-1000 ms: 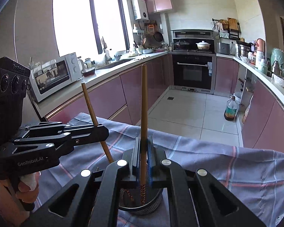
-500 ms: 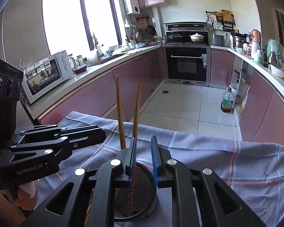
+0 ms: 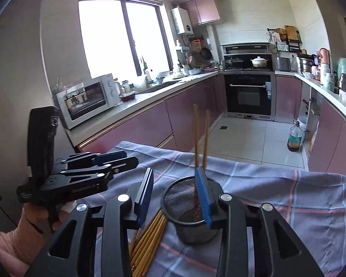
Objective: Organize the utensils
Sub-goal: 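Lower the chopsticks into the mesh cup and open both tools, then return to the pile and grasp a chopstick with the right tool while the left grasps another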
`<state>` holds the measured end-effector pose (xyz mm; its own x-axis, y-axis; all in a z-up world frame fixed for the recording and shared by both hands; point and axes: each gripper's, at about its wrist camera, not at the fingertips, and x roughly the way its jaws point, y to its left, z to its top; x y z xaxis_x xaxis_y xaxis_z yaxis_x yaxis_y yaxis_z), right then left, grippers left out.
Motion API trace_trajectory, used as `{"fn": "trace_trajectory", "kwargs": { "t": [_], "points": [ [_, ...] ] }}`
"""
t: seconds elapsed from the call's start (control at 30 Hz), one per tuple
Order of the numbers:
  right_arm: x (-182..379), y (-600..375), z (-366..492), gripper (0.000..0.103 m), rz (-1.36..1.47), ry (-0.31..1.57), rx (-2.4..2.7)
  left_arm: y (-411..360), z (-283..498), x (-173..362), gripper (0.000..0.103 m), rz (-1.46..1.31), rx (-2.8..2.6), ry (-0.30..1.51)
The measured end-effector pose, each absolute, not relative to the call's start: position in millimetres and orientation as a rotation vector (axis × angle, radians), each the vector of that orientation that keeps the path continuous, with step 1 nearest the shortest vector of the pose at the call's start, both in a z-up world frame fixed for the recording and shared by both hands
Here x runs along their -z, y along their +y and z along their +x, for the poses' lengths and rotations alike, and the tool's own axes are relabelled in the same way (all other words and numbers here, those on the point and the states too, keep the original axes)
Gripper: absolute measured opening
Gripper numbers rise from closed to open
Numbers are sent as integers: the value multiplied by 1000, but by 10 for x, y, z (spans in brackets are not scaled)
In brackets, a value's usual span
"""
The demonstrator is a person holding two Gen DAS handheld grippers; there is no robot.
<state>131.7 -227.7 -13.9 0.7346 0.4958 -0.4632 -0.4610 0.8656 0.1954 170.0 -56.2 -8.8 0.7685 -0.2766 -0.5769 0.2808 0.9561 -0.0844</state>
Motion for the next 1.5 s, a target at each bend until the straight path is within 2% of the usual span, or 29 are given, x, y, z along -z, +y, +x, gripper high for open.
{"fn": "trace_trajectory", "kwargs": {
  "t": [0.47,0.73,1.07,1.43,1.5],
  "points": [
    [1163,-1908,1175,34,59,849,-589,-206,1327,941,40,-12,276,822],
    [1344,-1801,1133,26,64,899,-583,-326,1286,1185,40,-35,316,887],
    [1430,-1677,1172,20,46,927,-561,-420,1347,1302,40,-51,353,932],
    [1460,-1773,1203,11,93,942,-563,-441,1383,1358,24,-90,423,954],
    [1451,-1809,1198,10,108,942,-565,-450,1386,1370,16,-85,427,962]
  ]
}}
